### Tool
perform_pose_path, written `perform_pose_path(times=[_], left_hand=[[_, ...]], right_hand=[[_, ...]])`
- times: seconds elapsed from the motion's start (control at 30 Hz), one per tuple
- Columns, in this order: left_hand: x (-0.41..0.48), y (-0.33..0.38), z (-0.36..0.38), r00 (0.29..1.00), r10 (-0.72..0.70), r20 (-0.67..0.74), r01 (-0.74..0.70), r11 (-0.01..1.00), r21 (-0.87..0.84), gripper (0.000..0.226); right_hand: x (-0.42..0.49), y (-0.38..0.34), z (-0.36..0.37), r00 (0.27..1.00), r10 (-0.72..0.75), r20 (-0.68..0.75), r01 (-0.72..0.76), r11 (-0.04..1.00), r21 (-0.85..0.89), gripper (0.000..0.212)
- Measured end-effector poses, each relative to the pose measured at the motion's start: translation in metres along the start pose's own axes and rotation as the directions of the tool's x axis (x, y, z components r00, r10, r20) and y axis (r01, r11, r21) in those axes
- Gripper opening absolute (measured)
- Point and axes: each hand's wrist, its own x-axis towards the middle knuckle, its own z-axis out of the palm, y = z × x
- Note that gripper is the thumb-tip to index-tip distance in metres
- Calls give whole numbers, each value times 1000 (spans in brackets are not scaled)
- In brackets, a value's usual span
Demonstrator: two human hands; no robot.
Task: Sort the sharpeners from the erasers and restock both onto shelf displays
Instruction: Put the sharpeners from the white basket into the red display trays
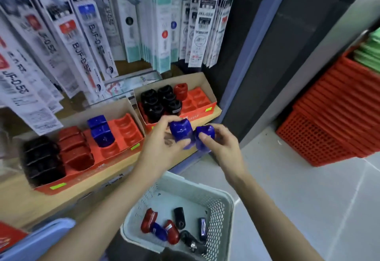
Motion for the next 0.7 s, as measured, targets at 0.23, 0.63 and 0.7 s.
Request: perform_pose_path(times=[0.23,0.63,0.7], left_hand=[[60,34,-18,988,71,-136,-65,997,49,54],[101,16,-16,988,35,-147,-27,998,59,49],[104,14,-16,988,40,-151,-30,997,69,49]], right_hand=[[101,-48,-9,984,-181,-4,175,955,-239,22],[170,-12,-10,919,-259,297,394,558,-730,30],[172,-8,-9,908,-291,302,411,472,-780,27]])
